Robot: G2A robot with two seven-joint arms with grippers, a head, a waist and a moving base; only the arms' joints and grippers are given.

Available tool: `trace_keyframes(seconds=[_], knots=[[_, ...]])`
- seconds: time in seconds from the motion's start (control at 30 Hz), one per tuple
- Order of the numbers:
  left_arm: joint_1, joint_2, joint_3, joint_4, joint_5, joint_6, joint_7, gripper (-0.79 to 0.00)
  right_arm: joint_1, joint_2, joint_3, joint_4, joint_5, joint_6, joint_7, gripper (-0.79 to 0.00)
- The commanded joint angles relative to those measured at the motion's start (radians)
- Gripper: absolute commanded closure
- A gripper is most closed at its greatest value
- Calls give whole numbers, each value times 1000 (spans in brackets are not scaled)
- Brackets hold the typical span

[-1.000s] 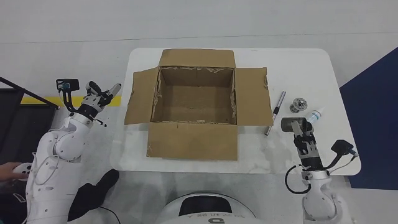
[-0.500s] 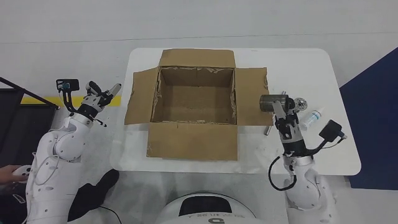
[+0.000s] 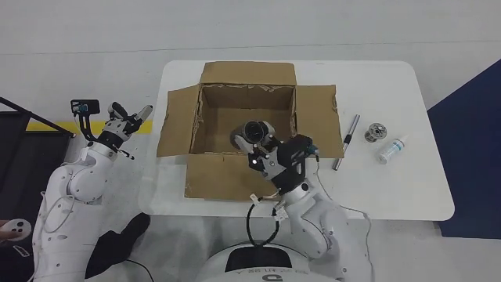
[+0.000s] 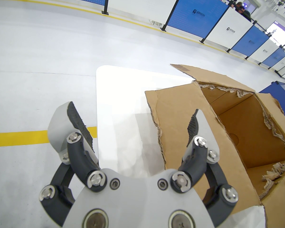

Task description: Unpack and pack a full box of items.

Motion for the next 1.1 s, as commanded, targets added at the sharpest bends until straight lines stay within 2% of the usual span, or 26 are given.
trace_keyframes(seconds=[0.0,0.2,0.27,0.4,0.67,0.8,1.07], knots=[[0,0,0,0,0,0,0,-785,97,-14,-62,84,-10,119,49,0],[0,0,0,0,0,0,0,-785,305,-55,-149,268,-28,417,155,0],[0,0,0,0,0,0,0,-785,347,-64,-162,306,-20,463,190,0],[0,0,0,0,0,0,0,-785,441,-82,-189,412,-107,621,319,0],[0,0,0,0,0,0,0,-785,480,-95,-232,467,-284,751,507,0],[0,0,0,0,0,0,0,-785,486,-101,-239,490,-326,752,635,0],[0,0,0,0,0,0,0,-785,515,-118,-241,551,-355,788,699,0]])
